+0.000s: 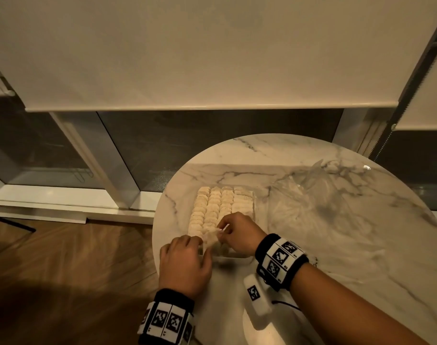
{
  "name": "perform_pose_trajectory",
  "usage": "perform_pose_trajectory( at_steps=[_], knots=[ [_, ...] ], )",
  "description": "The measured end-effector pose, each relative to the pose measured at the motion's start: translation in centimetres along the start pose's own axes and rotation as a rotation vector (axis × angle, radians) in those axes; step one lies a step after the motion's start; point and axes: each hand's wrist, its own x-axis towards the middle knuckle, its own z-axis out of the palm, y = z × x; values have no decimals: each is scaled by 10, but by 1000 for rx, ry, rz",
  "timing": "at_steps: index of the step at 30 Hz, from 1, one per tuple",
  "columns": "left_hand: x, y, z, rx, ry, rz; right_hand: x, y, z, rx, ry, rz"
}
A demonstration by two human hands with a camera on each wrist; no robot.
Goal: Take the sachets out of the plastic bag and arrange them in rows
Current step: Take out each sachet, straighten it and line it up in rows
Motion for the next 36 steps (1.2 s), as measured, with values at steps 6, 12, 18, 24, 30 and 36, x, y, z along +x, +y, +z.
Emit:
perform_pose_trajectory(
  at_steps=[6,12,18,24,30,36],
  knots=[
    [-3,1,11,-69,-37,-13,15,-9,19,-216,-107,59],
    [-4,4,9,46,-98,10,9,-10,24,-349,-21,-53],
    [-2,8,11,150,-188,1,-26,-8,11,-471,40,-120],
    [5,11,10,219,-224,-21,-39,-9,20,-626,-62,-78],
    [7,9,11,223,-263,-20,-36,-14,16,-633,-141,-37],
    [7,6,14,170,-265,4,-34,-16,16,-614,-155,-33]
  ],
)
